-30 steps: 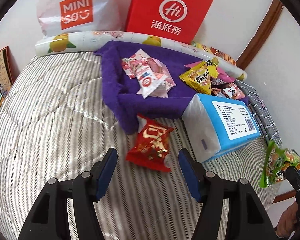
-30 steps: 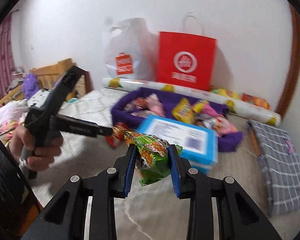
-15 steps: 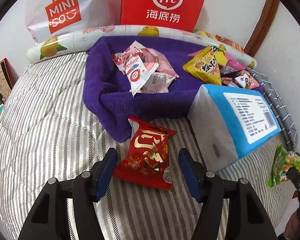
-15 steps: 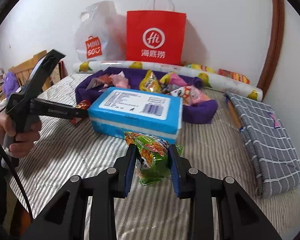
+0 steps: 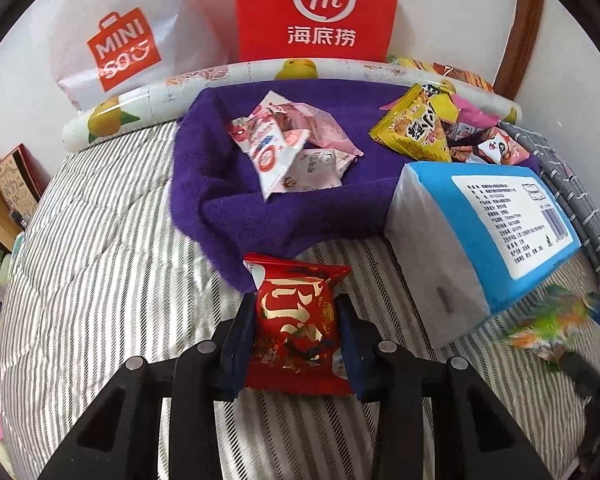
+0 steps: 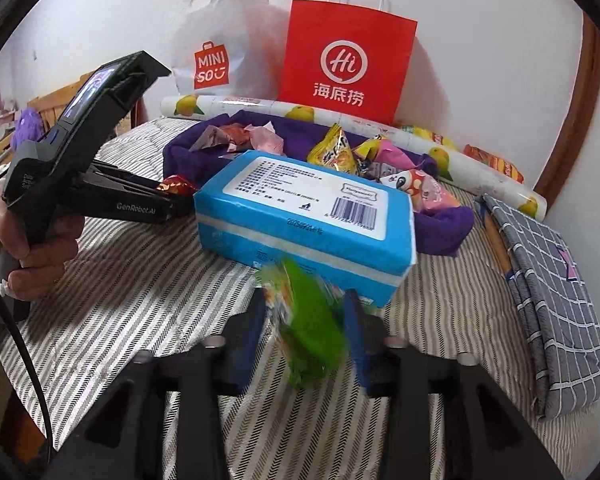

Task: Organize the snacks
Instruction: 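Carry the green chip bag and red packet over the purple towel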

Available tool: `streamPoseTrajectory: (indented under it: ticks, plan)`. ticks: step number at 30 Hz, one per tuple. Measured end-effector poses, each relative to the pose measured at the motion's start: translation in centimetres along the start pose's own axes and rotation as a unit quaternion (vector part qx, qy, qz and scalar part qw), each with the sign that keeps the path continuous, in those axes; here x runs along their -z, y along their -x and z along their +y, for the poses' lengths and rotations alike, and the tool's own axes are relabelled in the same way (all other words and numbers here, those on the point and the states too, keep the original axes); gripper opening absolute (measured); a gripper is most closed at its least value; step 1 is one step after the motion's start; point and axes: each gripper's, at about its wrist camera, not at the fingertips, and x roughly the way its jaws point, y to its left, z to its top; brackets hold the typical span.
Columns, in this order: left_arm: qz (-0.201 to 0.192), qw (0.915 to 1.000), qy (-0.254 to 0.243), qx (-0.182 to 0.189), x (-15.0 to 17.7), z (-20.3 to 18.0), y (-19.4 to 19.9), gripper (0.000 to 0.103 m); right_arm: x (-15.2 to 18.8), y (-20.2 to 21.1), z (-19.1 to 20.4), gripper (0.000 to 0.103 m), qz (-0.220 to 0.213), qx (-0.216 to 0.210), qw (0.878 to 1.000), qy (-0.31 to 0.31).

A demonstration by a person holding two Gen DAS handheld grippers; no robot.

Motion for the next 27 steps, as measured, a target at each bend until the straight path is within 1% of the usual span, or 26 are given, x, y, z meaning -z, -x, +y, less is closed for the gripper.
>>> streamPoseTrajectory:
  ticks: [1,2,4,5,6,8,12,13,15,17,19,23,27]
  plan:
    - [-0.001,1.0,0.002,0.003,0.2,0.2,0.3,0.036,0.0,0.1,0.0,0.058,0.001,-0.004,1.0,-0.001]
    - [-0.003,1.0,0.003,0.006,0.4,0.4,0.8,0.036,0.1,0.2,0.0,0.059,-0.002,-0.006,1.0,-0.002]
    - [-0.003,0.9999,0.006,0.013,0.8,0.8,1.7,0.037,0.3,0.7,0.0,0.063,-0.014,-0.011,1.0,-0.002]
    - [-0.002,0.9999,0.006,0.015,1.0,0.9,2.0,0.037,0.3,0.9,-0.1,0.071,-0.017,-0.015,1.0,-0.003]
    - [0.0,0.9999,0.005,0.016,1.2,1.0,2.3,0.037,0.3,1.0,-0.1,0.074,-0.023,-0.018,1.0,-0.004]
    - [-0.001,0.9998,0.006,0.017,1.8,1.0,2.7,0.037,0.2,0.8,-0.3,0.074,-0.029,-0.018,0.999,-0.012]
    - [-0.003,0.9999,0.004,0.011,2.8,1.0,2.6,0.037,-0.4,-0.8,-0.9,0.074,-0.02,-0.028,0.999,-0.04]
    - [-0.004,0.9999,0.005,0.008,2.8,1.0,2.5,0.037,-0.5,-1.6,-1.1,0.074,-0.011,-0.032,0.998,-0.054]
    - [-0.009,0.9999,0.01,0.002,2.9,1.3,2.1,0.037,-0.8,-3.3,-1.4,0.073,0.026,-0.05,0.996,-0.076]
    - [-0.017,0.9997,0.015,-0.008,3.0,1.6,1.8,0.037,-0.9,-4.4,-1.7,0.073,0.048,-0.054,0.993,-0.098]
    - [-0.022,0.9996,0.013,-0.012,3.1,1.5,1.8,0.038,-1.0,-4.8,-2.0,0.073,0.05,-0.051,0.991,-0.112]
    - [-0.022,0.9996,0.017,-0.005,3.0,1.7,1.9,0.038,-0.8,-5.8,-2.8,0.07,0.066,-0.065,0.985,-0.142]
    - [-0.023,0.9995,0.023,0.004,3.0,2.0,1.9,0.038,-0.6,-6.1,-3.7,0.069,0.063,-0.086,0.98,-0.165]
